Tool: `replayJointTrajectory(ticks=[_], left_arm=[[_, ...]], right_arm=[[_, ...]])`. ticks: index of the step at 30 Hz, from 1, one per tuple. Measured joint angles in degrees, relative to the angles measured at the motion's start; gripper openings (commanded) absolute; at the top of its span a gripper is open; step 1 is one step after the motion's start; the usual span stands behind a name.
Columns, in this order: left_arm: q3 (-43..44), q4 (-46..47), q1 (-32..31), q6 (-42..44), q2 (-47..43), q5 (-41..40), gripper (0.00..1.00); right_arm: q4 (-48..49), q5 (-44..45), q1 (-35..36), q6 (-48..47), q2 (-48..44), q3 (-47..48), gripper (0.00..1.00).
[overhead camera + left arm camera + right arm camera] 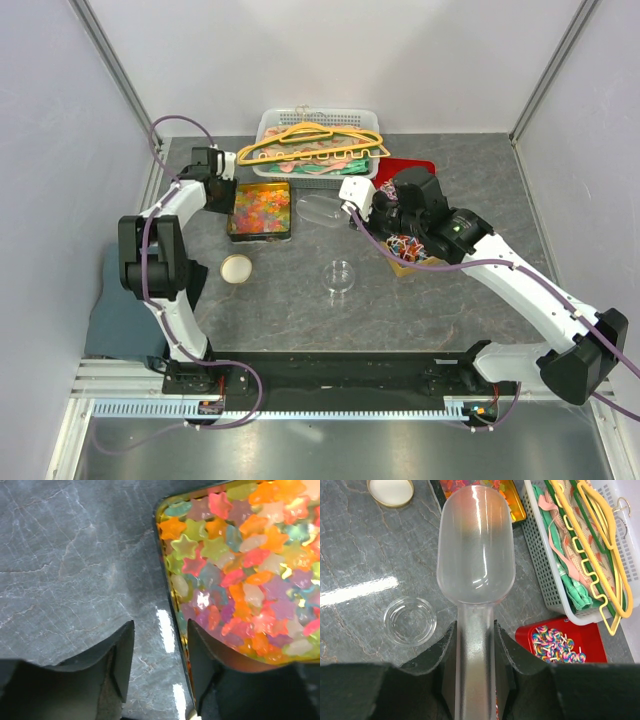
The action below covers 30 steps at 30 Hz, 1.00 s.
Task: Pack the candies
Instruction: Scoop the fake candies from the storage box.
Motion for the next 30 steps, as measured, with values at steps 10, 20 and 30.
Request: replayJointTrajectory(ticks=[10, 20, 30], left_arm=[[1.62, 0.94, -0.07, 0.02, 5.35, -2.25, 0.45], [1.81, 1.46, -1.57, -0.02, 6.62, -3.63, 0.02], [0.2, 3.19, -1.4, -0.35, 5.49, 0.09, 0.02]], right_arm=[[0.02, 0.0, 0.2, 0.0, 0.02, 0.0, 0.0], [0.0, 0.13, 1.27, -0.04, 1.38, 0.0, 0.0], [-2.08, 9.53, 8.59, -1.81, 9.66, 4.42, 0.0]])
